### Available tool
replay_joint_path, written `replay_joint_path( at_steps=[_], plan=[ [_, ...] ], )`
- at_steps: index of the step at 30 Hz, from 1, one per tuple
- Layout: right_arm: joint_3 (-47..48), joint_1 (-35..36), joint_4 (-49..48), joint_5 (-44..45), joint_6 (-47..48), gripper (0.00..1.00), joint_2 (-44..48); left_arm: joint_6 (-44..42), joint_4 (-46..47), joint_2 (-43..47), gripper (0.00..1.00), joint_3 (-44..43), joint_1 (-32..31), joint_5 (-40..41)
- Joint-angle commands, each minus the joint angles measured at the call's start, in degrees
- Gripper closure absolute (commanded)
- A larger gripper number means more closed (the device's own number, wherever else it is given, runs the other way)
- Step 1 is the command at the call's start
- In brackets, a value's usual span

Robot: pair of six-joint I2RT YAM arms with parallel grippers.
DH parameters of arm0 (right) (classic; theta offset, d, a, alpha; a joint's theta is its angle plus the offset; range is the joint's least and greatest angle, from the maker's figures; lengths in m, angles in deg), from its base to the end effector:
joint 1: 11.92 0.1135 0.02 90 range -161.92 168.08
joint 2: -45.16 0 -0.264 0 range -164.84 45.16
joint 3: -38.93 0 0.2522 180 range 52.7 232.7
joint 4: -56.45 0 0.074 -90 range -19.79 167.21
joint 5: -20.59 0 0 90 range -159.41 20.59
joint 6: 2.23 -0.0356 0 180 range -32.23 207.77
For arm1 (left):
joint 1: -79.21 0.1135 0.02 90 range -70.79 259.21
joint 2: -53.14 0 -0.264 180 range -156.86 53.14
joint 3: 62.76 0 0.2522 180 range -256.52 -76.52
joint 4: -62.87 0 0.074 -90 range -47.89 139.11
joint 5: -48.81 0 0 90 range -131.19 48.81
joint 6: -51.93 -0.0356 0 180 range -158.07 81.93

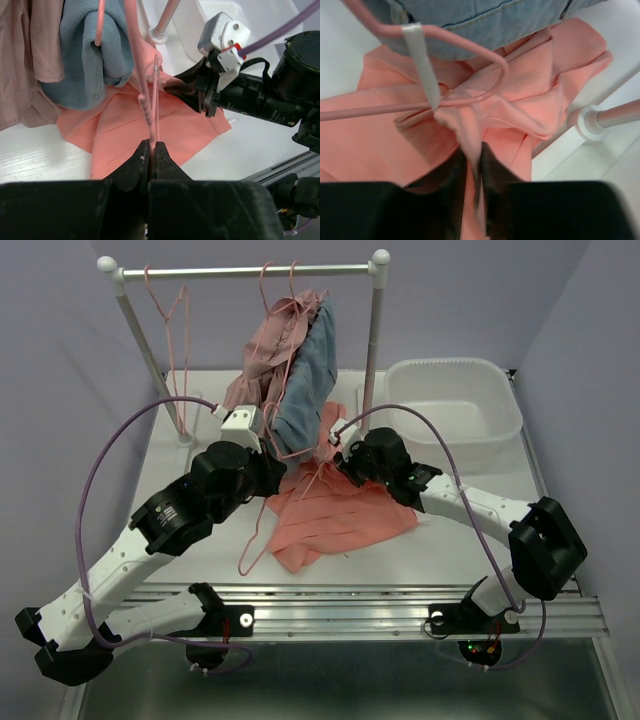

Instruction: Remove the skirt from the hanger

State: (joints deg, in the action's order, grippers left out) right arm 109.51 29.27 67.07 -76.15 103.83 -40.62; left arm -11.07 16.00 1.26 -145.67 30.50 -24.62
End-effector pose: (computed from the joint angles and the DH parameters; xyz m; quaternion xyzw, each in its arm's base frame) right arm 0.2549 0.2286 0.2630 -0.4326 0.7274 0.1640 0.5068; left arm 0.1245 -0.1264 0.4217 0.0634 0.7917 -0.2754 0.5416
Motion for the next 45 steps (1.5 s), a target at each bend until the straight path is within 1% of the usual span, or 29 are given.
replay_joint_path(
  at_steps=[1,2,4,8,14,18,20,22,27,29,31,32,34,35,36,38,39,40,43,44,45],
  plan=[
    [3.39,-0.76,-4.32,6.09,-1.81,0.99,-1.49,-1.08,1.99,1.95,1.00,-2.75,-0.16,0.03],
    [2.87,-0.76,-5.90,9.17,-2.25,0.99,-1.41,-1.08,1.73,2.13,1.00,-2.75,-0.16,0.03],
    [2.34,-1.46,-7.75,11.48,-2.95,0.99,-0.89,-1.25,1.55,2.48,1.00,-2.58,-0.16,-0.40],
    [4.00,-2.78,-8.29,13.33,-4.36,0.99,-1.14,-1.69,0.67,2.83,1.00,-1.79,-0.16,-1.81],
    [7.42,-4.62,-8.29,20.62,-9.62,0.99,-4.92,-1.52,-2.75,3.62,1.00,-1.87,-0.16,-3.74],
    [8.22,-4.63,-8.03,20.29,-10.60,0.99,-5.89,-0.55,-3.29,5.20,1.00,-1.17,-0.16,-3.31],
    [8.92,-4.63,-8.02,22.02,-10.87,0.99,-5.54,-0.55,-3.29,6.17,1.00,-1.17,-0.16,-3.48],
    [9.97,-4.63,-8.02,25.44,-10.95,0.99,-4.84,-0.55,-3.20,6.96,1.00,-0.99,-0.16,-3.48],
    [12.08,-4.63,-7.85,27.66,-11.92,0.99,3.06,0.15,-2.23,8.02,1.00,1.81,-0.16,-0.15],
    [13.67,-4.63,-7.85,30.02,-10.96,0.99,5.70,0.15,-0.74,8.37,1.00,3.57,-0.16,0.47],
    [16.91,-4.63,-7.06,31.61,-8.24,0.99,9.13,-0.20,1.28,8.55,1.00,4.54,-0.16,0.04],
    [20.23,-4.63,-6.28,32.05,-6.58,0.99,10.01,-0.20,1.72,8.55,1.00,5.24,-0.16,0.12],
    [24.37,-4.63,-3.91,34.33,-4.90,0.99,11.59,-0.28,2.60,8.64,1.00,5.77,-0.16,0.47],
    [28.66,-4.63,-3.11,35.38,-3.06,0.99,11.60,-0.29,2.87,8.64,1.00,6.21,-0.16,0.82],
    [30.88,-4.63,-2.93,36.61,-2.00,0.99,11.68,-0.29,2.95,8.64,1.00,6.30,-0.16,0.91],
    [35.62,-4.63,-1.96,38.72,0.28,0.99,10.64,-0.37,3.39,8.46,1.00,6.65,-0.16,1.17],
    [38.08,-4.63,-1.96,39.61,2.90,0.99,9.85,-0.37,3.40,8.37,1.00,6.65,-0.16,1.18],
    [43.24,-4.63,-1.96,40.40,4.15,0.99,8.97,-0.29,3.57,8.20,1.00,6.74,-0.16,1.26],
    [51.87,-4.63,-2.05,43.39,8.72,0.99,3.70,-0.20,4.27,7.84,1.00,7.44,-0.16,1.53],
    [57.12,-5.15,-2.05,44.18,9.86,0.99,2.12,-0.20,4.54,7.76,1.00,7.97,-0.16,1.61],
    [59.87,-5.15,-2.05,44.62,12.05,0.99,-0.77,-0.11,4.80,7.67,1.00,8.23,-0.16,1.61]
  ],
)
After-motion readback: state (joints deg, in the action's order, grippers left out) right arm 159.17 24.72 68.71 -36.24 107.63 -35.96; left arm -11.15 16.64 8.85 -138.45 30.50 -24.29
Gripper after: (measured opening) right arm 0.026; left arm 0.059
